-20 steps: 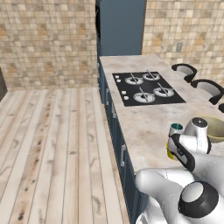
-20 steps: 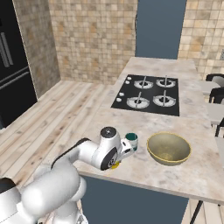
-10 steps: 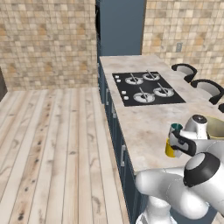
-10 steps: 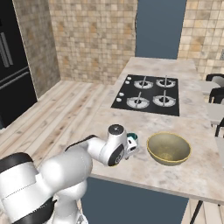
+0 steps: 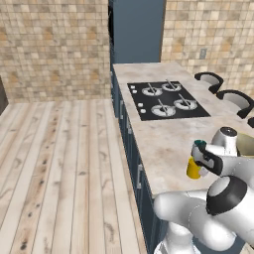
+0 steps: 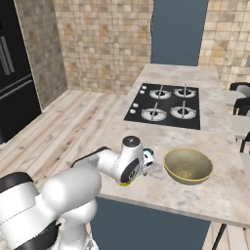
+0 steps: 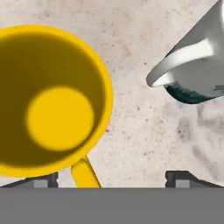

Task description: Clear the mugs and bowl far away from the sink.

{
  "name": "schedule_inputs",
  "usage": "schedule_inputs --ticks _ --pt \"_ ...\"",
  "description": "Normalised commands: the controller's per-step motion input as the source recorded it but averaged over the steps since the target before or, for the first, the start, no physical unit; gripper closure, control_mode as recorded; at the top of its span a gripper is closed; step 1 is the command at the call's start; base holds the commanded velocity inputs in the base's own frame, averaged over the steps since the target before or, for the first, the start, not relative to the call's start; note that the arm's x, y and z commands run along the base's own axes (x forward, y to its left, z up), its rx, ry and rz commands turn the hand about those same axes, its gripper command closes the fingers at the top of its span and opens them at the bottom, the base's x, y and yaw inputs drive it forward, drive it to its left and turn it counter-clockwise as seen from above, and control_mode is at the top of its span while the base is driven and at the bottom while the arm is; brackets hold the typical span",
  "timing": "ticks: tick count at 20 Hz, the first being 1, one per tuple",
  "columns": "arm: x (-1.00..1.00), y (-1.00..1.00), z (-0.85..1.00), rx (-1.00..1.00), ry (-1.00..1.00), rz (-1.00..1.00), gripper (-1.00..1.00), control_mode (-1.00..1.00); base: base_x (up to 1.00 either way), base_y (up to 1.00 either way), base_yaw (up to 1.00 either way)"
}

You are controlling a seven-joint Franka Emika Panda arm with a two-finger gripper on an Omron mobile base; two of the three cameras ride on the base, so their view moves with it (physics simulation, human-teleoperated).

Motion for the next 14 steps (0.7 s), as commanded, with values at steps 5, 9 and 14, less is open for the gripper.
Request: schedule_inputs --ticks 5,9,14 --pt "-0.55 0.00 0.29 0.00 -0.14 0.01 -1.00 -1.00 0.00 0.00 0.00" --pt "-0.66 -0.02 0.48 0.00 -0.22 0.01 -1.00 -1.00 0.00 0.00 0.00" --pt "-0.78 0.00 0.54 0.00 -0.38 0.04 -1.00 -1.00 0.00 0.00 0.00"
